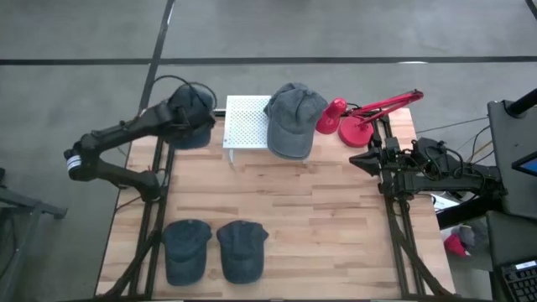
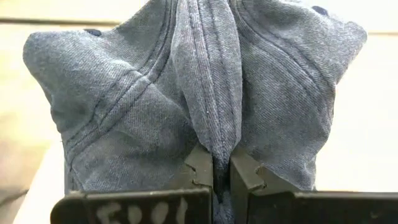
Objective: Pick & Place hat
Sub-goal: Put the top black cap on the shelf
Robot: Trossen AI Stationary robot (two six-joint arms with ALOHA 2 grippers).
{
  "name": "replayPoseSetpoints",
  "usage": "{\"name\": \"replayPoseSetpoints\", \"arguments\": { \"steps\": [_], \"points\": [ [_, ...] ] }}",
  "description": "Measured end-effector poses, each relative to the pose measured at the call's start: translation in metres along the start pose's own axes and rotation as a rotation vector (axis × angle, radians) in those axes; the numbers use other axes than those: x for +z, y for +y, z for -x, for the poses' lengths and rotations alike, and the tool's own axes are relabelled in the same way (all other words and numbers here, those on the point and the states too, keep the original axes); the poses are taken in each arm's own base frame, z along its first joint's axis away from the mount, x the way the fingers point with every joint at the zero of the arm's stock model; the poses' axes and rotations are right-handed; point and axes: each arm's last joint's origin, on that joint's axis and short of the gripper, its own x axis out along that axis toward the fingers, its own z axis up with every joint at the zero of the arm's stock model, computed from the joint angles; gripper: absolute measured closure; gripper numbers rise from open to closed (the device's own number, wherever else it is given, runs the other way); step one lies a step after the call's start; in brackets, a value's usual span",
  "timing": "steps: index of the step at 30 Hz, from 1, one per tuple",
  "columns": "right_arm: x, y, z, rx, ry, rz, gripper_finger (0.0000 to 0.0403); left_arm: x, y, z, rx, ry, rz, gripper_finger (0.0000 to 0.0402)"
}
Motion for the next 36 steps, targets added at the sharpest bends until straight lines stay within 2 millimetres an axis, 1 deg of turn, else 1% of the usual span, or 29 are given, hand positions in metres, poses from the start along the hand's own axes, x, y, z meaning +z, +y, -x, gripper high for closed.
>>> {"name": "replayPoseSetpoints", "arguments": {
  "steps": [4,8,12,15,19,25,28,32,36],
  "points": [
    [0.000,0.000,0.000,0.000,0.000,0.000,0.0374,0.019,-0.005,0.024,-0.095,-0.071,0.028,0.0391],
    [0.000,0.000,0.000,0.000,0.000,0.000,0.0374,0.031,-0.012,0.044,-0.206,-0.119,0.047,0.0391],
    [0.000,0.000,0.000,0.000,0.000,0.000,0.0374,0.031,-0.023,0.056,-0.334,-0.134,0.060,0.0391],
    [0.000,0.000,0.000,0.000,0.000,0.001,0.0374,0.026,-0.035,0.061,-0.404,-0.141,0.078,0.0391],
    [0.000,0.000,0.000,0.000,0.000,0.000,0.0374,0.015,-0.055,0.058,-0.418,-0.124,0.070,0.0390],
    [0.000,0.000,0.000,0.000,0.000,0.000,0.0374,-0.002,-0.091,0.036,-0.356,-0.111,0.034,0.0389],
    [0.000,0.000,0.000,0.000,0.000,0.001,0.0374,-0.007,-0.110,0.029,-0.334,-0.110,0.017,0.0389],
    [0.000,0.000,0.000,0.000,0.000,0.000,0.0374,-0.005,-0.130,0.025,-0.324,-0.110,0.003,0.0389],
    [0.000,0.000,0.000,0.001,0.001,0.001,0.0374,-0.003,-0.142,0.022,-0.283,-0.106,-0.021,0.0389]
  ]
}}
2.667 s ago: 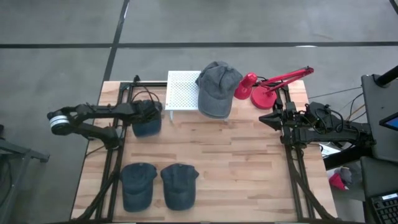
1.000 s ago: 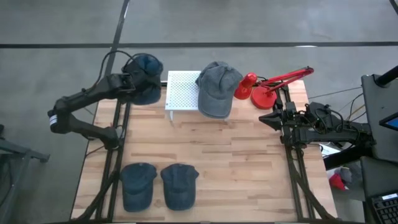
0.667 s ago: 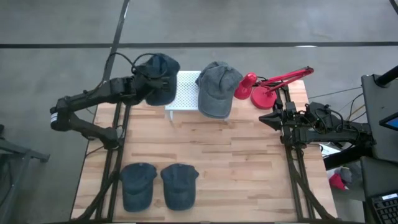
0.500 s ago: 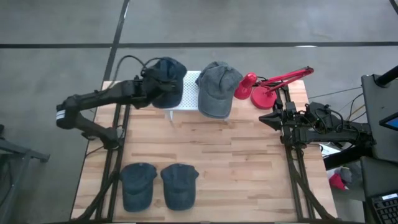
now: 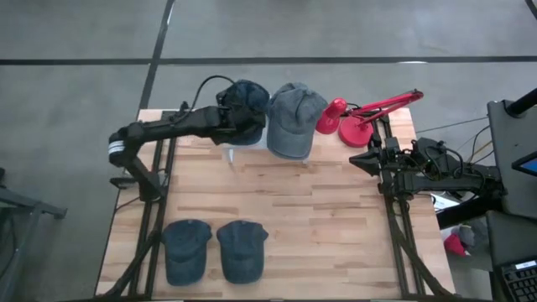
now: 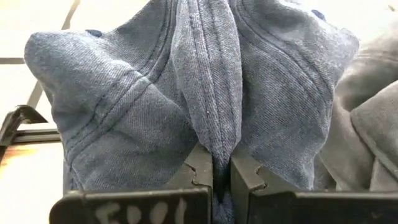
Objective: Pick & Place hat
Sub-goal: Put the top black cap on the shelf
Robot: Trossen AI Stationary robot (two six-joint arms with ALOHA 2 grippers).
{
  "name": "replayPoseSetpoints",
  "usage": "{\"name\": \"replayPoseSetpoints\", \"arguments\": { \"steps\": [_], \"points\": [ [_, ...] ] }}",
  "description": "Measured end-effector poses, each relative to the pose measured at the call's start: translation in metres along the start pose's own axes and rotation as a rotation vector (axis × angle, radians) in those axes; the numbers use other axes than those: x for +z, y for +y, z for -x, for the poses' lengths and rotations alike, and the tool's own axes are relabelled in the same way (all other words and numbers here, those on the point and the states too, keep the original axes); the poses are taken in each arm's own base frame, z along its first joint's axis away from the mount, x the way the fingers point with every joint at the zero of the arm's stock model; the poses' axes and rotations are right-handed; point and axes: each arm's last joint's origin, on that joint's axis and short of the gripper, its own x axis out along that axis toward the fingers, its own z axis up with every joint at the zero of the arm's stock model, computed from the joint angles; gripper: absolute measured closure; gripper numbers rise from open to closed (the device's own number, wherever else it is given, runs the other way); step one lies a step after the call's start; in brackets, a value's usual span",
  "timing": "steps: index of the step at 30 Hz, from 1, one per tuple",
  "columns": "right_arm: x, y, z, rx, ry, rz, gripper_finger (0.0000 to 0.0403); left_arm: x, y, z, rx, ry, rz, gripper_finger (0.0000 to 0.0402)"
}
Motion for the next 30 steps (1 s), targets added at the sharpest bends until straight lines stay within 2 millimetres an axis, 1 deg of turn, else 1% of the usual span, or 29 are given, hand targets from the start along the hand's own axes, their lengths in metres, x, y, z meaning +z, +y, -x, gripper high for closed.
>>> {"name": "replayPoseSetpoints", "arguments": {
  "steps": [7,12,22,26,30],
  "points": [
    [0.000,0.000,0.000,0.000,0.000,0.000,0.0374,-0.001,-0.004,-0.003,0.031,0.015,0.036,0.0391],
    [0.000,0.000,0.000,0.001,0.000,0.004,0.0374,-0.008,-0.003,-0.007,0.040,0.050,0.057,0.0390],
    [0.000,0.000,0.000,0.001,0.001,0.004,0.0374,-0.021,-0.012,-0.019,0.045,0.094,0.062,0.0390],
    [0.000,0.000,0.000,0.001,0.001,0.004,0.0374,-0.023,-0.013,-0.020,0.040,0.109,0.072,0.0390],
    [0.000,0.000,0.000,0.001,0.001,0.004,0.0374,-0.023,-0.013,-0.019,0.034,0.121,0.070,0.0379]
  ]
}}
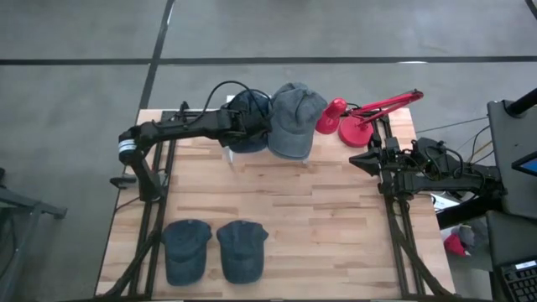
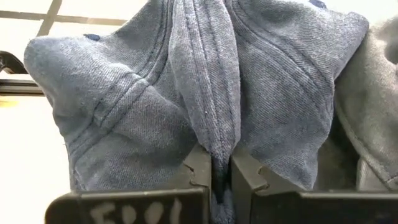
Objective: Pick & Place hat
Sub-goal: Put the top black cap on the shelf, then stack the left black cap on top of the other blue cap on the shelf
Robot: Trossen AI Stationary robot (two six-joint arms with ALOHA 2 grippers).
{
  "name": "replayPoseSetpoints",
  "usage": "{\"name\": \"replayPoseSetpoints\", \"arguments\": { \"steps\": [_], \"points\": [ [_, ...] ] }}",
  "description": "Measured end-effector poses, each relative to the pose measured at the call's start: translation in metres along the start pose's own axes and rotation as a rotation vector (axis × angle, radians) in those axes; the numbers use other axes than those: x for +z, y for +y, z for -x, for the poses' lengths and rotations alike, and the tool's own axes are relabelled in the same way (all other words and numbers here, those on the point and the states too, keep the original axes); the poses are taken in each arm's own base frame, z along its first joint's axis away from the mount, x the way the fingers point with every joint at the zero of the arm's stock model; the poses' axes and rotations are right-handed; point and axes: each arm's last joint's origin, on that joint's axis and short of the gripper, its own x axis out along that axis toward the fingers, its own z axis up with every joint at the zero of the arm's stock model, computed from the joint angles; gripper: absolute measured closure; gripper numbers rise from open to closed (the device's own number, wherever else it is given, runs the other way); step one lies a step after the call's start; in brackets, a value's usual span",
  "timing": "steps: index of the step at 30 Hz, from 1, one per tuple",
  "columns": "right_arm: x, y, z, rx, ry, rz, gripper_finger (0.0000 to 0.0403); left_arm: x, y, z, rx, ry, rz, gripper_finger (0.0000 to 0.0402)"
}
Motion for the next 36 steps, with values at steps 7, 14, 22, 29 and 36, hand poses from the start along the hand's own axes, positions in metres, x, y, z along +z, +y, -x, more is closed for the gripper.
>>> {"name": "replayPoseSetpoints", "arguments": {
  "steps": [7,14,22,29,36],
  "points": [
    [0.000,0.000,0.000,0.000,0.000,0.000,0.0374,-0.001,0.000,0.001,-0.005,0.009,-0.006,0.0309],
    [0.000,0.000,0.000,0.001,0.000,0.000,0.0374,0.002,0.002,0.007,-0.023,0.010,-0.001,0.0237],
    [0.000,0.000,0.000,0.001,0.001,0.000,0.0374,0.012,0.009,0.025,-0.069,-0.003,-0.012,0.0197],
    [0.000,0.000,0.000,0.002,0.001,0.000,0.0374,0.025,0.020,0.045,-0.124,-0.016,-0.029,0.0195],
    [0.000,0.000,0.000,0.001,0.000,-0.002,0.0374,0.026,0.028,0.069,-0.307,0.171,-0.164,0.0195]
  ]
}}
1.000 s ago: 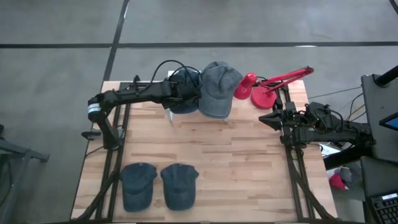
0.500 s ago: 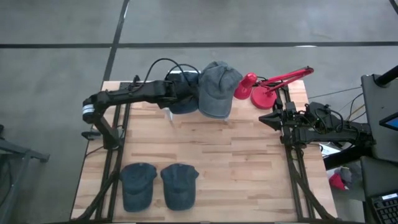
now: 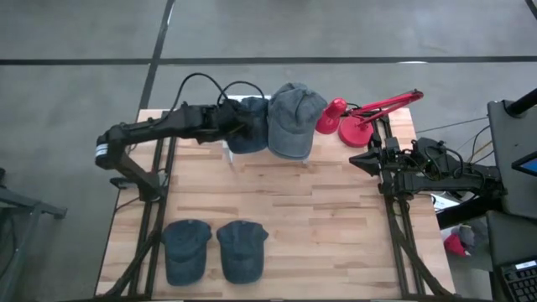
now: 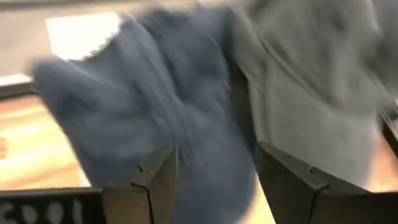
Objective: Pick & Place hat
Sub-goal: Stack the left black cap on top of the other blue cap on the shelf
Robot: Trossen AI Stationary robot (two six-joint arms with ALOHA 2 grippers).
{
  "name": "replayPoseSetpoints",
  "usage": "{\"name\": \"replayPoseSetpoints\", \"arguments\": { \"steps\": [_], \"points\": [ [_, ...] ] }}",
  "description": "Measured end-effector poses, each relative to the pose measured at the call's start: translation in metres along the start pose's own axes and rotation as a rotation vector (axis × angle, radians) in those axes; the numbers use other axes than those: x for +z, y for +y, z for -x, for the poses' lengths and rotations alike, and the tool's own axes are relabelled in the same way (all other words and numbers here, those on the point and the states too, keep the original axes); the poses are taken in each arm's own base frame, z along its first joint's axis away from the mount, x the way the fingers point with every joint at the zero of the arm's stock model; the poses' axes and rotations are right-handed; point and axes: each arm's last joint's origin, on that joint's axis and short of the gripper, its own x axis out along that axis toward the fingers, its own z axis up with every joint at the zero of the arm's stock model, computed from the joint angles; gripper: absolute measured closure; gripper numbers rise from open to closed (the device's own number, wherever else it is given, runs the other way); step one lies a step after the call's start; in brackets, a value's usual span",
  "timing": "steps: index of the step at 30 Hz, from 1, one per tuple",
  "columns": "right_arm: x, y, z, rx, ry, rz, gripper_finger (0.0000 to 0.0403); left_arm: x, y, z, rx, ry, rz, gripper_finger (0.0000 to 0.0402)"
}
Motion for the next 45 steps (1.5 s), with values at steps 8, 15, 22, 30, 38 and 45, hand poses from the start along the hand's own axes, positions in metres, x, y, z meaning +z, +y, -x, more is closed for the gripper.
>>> {"name": "replayPoseSetpoints", "arguments": {
  "steps": [8,15,22,30,38,45],
  "points": [
    [0.000,0.000,0.000,0.000,0.000,0.001,0.0374,-0.036,-0.004,0.017,-0.059,0.314,-0.046,0.0195],
    [0.000,0.000,0.000,0.000,0.000,0.001,0.0374,-0.082,-0.005,0.045,0.077,0.471,0.029,0.0195],
    [0.000,0.000,0.000,0.000,0.000,0.001,0.0374,-0.126,-0.011,0.078,0.129,0.525,0.155,0.0197],
    [0.000,0.000,0.000,-0.001,0.000,-0.001,0.0374,-0.189,-0.001,0.093,0.258,0.623,0.284,0.0197],
    [0.000,0.000,0.000,0.000,0.000,-0.001,0.0374,-0.243,0.012,0.093,0.319,0.726,0.358,0.0197],
    [0.000,0.000,0.000,0.000,0.000,-0.002,0.0374,-0.269,0.028,0.080,0.434,0.815,0.362,0.0197]
  ]
}}
